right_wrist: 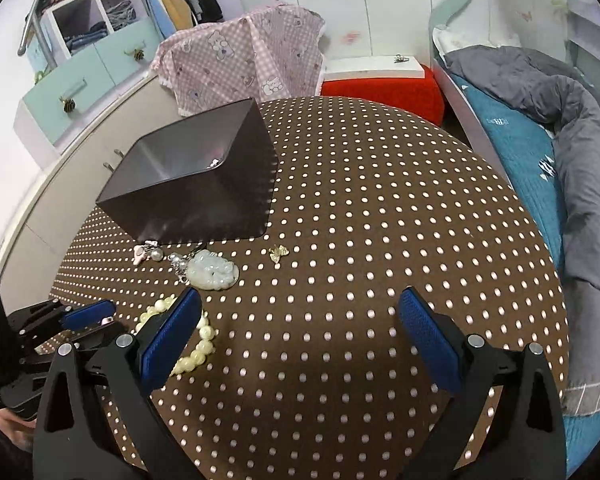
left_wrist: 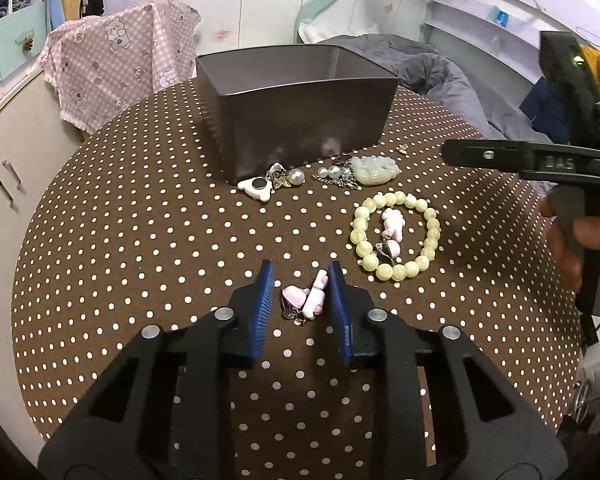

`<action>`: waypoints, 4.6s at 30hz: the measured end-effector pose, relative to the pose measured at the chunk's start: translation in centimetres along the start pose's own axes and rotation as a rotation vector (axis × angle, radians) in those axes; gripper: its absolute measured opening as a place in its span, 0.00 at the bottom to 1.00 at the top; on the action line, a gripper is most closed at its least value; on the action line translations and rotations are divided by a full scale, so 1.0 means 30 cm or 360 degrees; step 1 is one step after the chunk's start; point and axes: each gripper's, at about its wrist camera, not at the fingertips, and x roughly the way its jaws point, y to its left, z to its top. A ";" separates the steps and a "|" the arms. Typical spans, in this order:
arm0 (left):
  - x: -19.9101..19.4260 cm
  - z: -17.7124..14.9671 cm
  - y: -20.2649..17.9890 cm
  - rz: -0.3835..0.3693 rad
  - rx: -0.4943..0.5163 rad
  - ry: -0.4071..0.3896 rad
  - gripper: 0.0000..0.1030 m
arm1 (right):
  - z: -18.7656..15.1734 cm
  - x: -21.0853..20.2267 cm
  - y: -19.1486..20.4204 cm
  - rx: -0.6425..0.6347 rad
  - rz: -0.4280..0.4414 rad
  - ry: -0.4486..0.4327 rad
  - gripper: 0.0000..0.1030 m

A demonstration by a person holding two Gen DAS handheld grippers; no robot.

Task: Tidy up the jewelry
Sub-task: 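Grasp pink charms with the left tool while the right tool grasps a small gold butterfly charm, then carry both charms over the grey box and open both tools to drop them, then grasp the cream bead bracelet with the left tool while the right tool grasps a pink charm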

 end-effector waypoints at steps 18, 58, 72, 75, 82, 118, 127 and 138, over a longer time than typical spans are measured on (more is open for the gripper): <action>-0.024 -0.021 -0.044 0.0024 -0.0005 -0.0036 0.20 | 0.049 0.120 0.093 -0.0349 -0.0133 0.0025 0.11; -0.249 0.539 0.068 0.0067 -0.0200 -0.0397 0.20 | 0.430 -0.223 0.212 -0.0347 0.0326 -0.0314 0.11; -0.286 0.508 0.156 0.0241 -0.0333 -0.0443 0.92 | 0.452 -0.176 0.116 -0.0084 0.0296 -0.0352 0.93; -0.313 0.495 0.162 0.0272 -0.0349 -0.0480 0.92 | 0.450 -0.202 0.116 -0.0080 0.0291 -0.0383 0.93; -0.382 0.457 0.140 0.0330 -0.0338 -0.0559 0.92 | 0.432 -0.257 0.139 -0.0104 0.0273 -0.0443 0.93; -0.170 0.090 0.004 0.0277 -0.0209 -0.0208 0.92 | -0.016 -0.185 0.043 -0.0029 0.0160 -0.0157 0.93; -0.006 0.084 -0.040 0.0317 -0.0113 -0.0038 0.90 | -0.067 -0.131 -0.005 0.0041 0.0149 -0.0083 0.93; 0.073 0.074 -0.091 0.0212 0.0035 0.0089 0.48 | -0.085 -0.089 -0.006 0.0068 0.0191 -0.0037 0.93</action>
